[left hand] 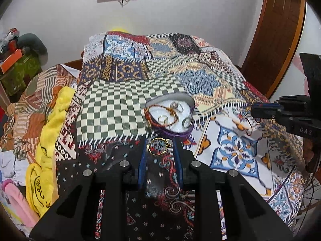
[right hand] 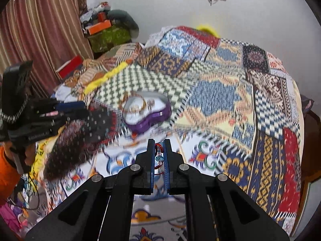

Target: Organize jewelry

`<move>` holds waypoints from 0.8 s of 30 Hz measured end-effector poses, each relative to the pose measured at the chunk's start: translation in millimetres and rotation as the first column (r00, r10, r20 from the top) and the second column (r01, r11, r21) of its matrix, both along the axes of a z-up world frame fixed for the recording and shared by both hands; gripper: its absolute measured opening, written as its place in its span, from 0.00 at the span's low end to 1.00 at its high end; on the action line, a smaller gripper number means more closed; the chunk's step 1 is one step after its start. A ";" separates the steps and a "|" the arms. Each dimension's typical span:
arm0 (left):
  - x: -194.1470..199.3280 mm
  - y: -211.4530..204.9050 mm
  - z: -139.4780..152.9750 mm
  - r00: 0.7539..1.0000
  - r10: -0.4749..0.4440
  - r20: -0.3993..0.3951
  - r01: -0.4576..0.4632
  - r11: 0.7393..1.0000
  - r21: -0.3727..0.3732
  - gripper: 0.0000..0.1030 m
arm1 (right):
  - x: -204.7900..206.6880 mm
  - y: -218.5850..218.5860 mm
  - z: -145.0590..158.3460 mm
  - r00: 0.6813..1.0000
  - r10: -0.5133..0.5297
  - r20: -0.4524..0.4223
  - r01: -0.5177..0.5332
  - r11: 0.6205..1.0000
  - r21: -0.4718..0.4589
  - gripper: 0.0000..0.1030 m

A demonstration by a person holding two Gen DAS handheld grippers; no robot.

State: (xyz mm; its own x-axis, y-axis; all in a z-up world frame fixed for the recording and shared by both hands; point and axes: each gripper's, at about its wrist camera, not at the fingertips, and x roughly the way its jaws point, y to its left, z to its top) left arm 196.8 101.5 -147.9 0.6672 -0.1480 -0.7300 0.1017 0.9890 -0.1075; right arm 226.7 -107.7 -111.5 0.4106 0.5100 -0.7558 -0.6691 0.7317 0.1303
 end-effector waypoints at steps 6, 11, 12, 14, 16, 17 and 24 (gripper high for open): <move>10.0 1.7 11.2 0.999 0.008 0.040 -0.007 1.000 -0.009 0.24 | 10.4 12.0 17.2 0.999 0.004 0.045 -0.006 1.000 0.031 0.07; 20.0 1.8 19.0 0.998 0.009 0.068 -0.009 1.000 0.001 0.24 | 19.1 25.7 26.7 0.997 0.015 0.076 -0.019 0.999 0.050 0.07; 22.0 1.7 20.4 0.997 0.009 0.072 -0.009 1.000 0.001 0.24 | 21.3 28.9 28.2 0.997 0.017 0.081 -0.021 0.998 0.053 0.07; 26.4 1.3 23.0 0.997 0.007 0.082 -0.007 1.000 0.003 0.24 | 26.2 34.9 30.1 0.996 0.019 0.088 -0.025 0.998 0.062 0.07; 30.0 0.6 25.2 0.996 0.007 0.093 -0.008 1.000 0.012 0.24 | 29.2 38.5 30.9 0.996 0.022 0.090 -0.028 0.997 0.068 0.07; 32.4 0.0 25.7 0.995 0.006 0.098 -0.008 1.000 0.017 0.24 | 30.7 41.1 30.9 0.996 0.022 0.091 -0.029 0.997 0.073 0.07; 50.6 -0.2 20.6 0.995 0.008 0.097 -0.009 1.000 0.010 0.23 | 43.4 58.2 26.0 0.997 0.024 0.078 -0.030 0.997 0.074 0.07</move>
